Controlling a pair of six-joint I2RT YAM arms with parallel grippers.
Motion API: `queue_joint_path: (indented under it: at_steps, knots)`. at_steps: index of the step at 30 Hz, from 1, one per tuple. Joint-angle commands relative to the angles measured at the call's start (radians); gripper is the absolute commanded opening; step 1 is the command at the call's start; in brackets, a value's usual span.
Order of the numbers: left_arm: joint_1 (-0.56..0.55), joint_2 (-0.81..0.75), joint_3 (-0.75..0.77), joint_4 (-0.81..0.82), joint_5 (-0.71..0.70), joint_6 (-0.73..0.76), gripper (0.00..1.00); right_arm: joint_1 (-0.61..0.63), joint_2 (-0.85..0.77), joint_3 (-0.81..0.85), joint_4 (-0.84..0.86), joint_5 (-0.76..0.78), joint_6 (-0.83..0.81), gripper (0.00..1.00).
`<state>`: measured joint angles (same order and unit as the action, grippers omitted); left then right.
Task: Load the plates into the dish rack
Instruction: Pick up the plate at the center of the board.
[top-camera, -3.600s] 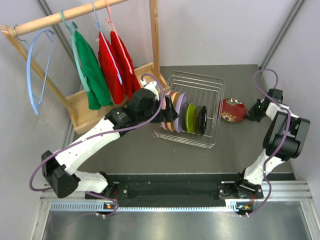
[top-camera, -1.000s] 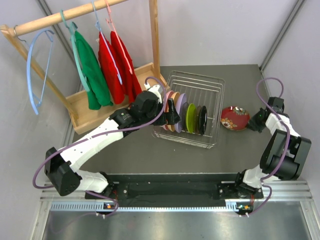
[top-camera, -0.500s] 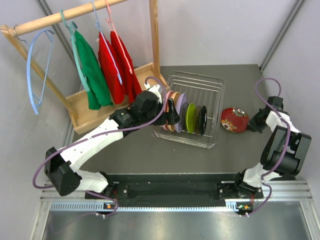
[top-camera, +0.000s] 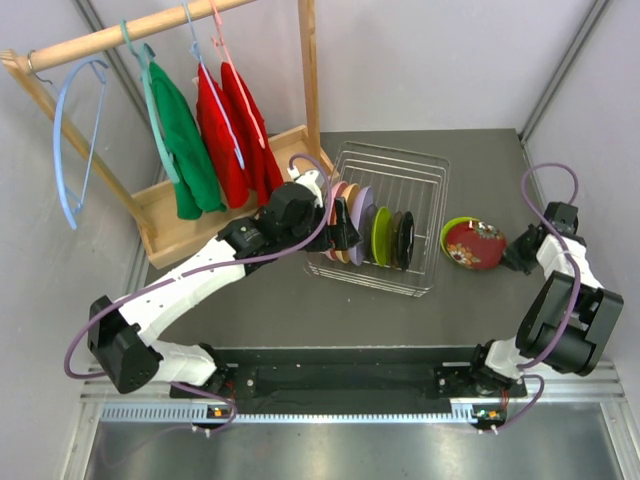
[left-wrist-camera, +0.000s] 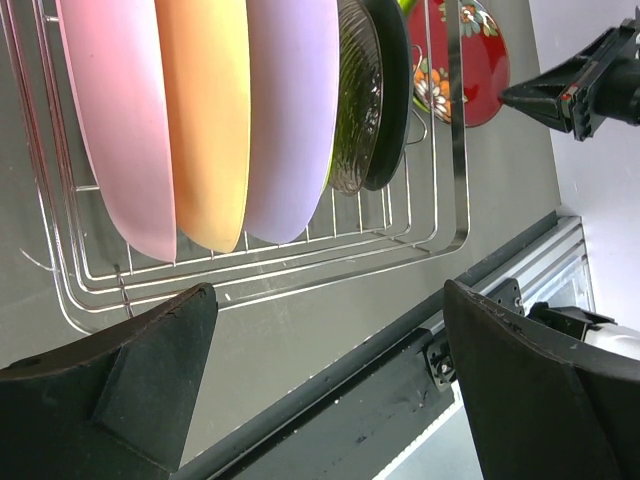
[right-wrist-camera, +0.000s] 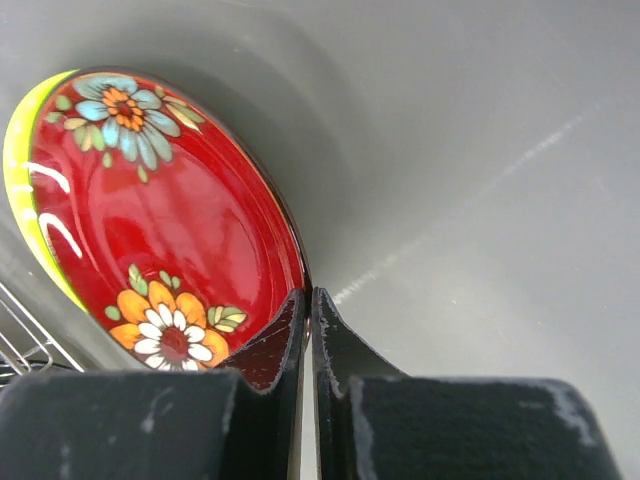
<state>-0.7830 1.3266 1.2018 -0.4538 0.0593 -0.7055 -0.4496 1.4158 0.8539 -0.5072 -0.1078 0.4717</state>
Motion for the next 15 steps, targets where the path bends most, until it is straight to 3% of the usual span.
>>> queue_joint_path:
  at_steps: [1,12,15]
  knots:
    - [0.005,-0.038,-0.013,0.046,-0.003,-0.005,0.99,-0.024,-0.061,-0.003,0.021,0.028,-0.002,0.00]
    - [0.005,-0.037,-0.021,0.053,0.001,-0.008,0.99,-0.130,-0.086,-0.033,0.015,0.097,0.031,0.00]
    - [0.005,-0.032,-0.024,0.060,0.004,-0.008,0.99,-0.130,-0.078,-0.049,0.045,0.025,0.038,0.15]
